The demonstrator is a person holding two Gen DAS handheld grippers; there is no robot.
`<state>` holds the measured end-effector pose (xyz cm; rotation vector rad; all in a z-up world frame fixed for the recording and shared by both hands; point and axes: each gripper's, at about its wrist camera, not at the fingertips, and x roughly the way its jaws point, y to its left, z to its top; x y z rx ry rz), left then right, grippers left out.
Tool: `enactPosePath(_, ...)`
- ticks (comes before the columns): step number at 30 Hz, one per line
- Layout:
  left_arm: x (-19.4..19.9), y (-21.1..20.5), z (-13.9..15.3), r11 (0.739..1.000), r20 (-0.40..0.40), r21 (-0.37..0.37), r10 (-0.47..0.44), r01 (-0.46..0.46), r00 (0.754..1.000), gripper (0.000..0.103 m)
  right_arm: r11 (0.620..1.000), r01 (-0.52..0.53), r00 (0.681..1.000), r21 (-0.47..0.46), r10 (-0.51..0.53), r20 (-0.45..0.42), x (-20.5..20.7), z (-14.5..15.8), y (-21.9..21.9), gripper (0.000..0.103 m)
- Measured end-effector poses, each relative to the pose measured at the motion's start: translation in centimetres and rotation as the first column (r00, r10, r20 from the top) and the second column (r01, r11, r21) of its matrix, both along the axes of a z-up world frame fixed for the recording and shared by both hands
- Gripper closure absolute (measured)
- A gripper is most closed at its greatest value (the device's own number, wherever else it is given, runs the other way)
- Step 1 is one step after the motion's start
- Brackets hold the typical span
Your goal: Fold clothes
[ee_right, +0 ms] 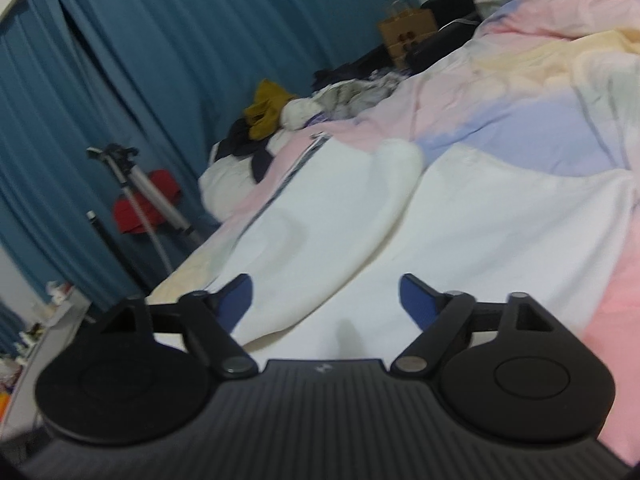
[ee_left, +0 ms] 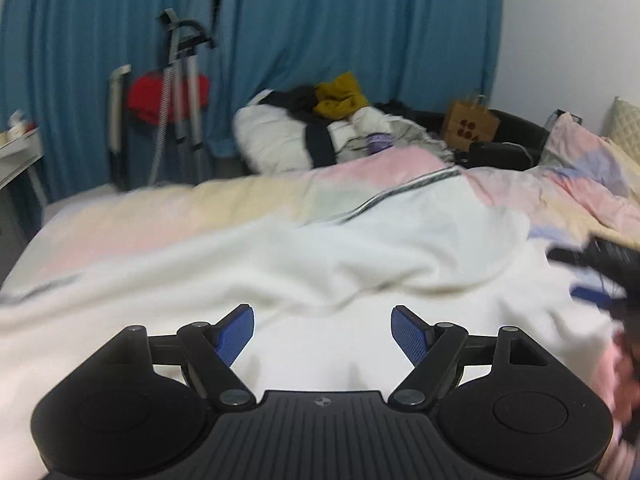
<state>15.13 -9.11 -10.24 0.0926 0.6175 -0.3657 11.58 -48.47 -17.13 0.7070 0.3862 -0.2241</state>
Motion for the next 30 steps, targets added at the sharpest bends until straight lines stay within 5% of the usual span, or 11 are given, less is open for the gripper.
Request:
enactPosePath(6, -3.5, 4.7, 0.7, 0.995, -0.024, -0.075, 0.064, -0.065, 0.998, 0.024, 0.998, -0.057, 0.998, 0.031, 0.056, 0.029, 1.4, 0.6, 0.7, 0.031)
enactPosePath(15, -5.3, 9.3, 1.2, 0.977, -0.045, -0.162, 0.135, -0.14, 0.99, 0.024, 0.99, -0.098, 0.995, 0.097, 0.096, 0.025, 3.2, -0.1, 1.2, 0.031)
enactPosePath(18, -4.6, 8.8, 0.9, 0.976, -0.049, -0.164, 0.137, -0.143, 0.989, 0.025, 0.974, -0.088, 0.996, 0.209, 0.087, 0.014, 4.0, -0.7, -0.4, 0.031)
enactPosePath(24, -3.0, 8.7, 0.6, 0.97, -0.06, -0.201, 0.13, -0.139, 0.99, 0.025, 0.882, -0.021, 1.0, 0.472, 0.026, -0.005, 7.3, -3.0, -6.4, 0.032)
enactPosePath(30, -1.5, 8.9, -0.4, 0.96, -0.096, -0.238, 0.126, -0.145, 0.987, 0.025, 0.92, 0.073, 0.992, 0.384, -0.027, -0.125, 12.1, -7.1, -10.6, 0.035)
